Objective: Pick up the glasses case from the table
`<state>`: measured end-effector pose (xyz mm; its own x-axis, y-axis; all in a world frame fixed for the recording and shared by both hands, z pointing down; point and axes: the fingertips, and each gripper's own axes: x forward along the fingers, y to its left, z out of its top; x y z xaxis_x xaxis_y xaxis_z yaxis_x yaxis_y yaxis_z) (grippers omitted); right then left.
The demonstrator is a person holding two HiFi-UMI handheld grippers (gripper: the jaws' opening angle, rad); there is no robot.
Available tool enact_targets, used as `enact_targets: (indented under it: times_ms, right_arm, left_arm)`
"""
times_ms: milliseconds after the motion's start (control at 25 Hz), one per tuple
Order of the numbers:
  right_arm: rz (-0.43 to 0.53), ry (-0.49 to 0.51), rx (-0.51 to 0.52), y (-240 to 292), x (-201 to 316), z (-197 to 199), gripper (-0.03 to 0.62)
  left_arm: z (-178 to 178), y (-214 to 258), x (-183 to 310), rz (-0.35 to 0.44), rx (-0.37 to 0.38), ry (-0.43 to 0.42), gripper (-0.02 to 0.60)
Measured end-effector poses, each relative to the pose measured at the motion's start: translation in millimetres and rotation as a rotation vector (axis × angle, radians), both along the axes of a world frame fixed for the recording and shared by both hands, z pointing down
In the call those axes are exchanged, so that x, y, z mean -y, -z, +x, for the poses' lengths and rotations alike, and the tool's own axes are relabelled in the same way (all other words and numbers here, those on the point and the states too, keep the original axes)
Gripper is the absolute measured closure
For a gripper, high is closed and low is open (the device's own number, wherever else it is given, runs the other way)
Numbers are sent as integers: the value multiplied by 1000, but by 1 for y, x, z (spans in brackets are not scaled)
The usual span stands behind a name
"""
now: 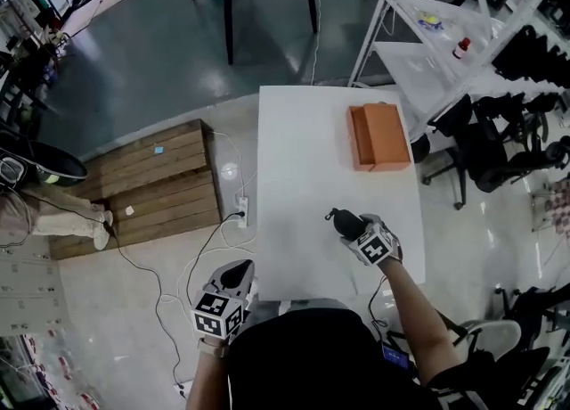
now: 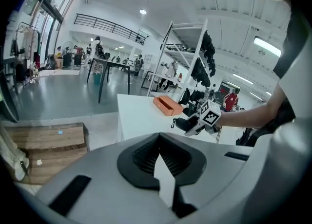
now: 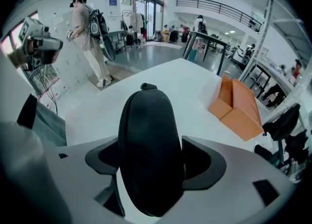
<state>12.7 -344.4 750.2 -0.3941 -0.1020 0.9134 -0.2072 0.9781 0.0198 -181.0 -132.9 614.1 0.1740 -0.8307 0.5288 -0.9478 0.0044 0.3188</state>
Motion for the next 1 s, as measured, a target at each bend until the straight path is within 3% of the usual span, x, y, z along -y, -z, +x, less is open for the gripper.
enact_targets:
  times_ms: [360, 720, 1000]
  right_arm:
    - [43, -186, 262, 97, -6, -16, 214]
    - [93, -348, 512, 180, -36, -8, 215]
    - [149, -423, 688, 235, -66, 1, 215]
  left_arm:
    - [0, 29, 48, 123, 4, -140, 563]
    - [13, 67, 79, 242, 24, -287, 563]
    - [29, 100, 96, 324, 32, -385, 563]
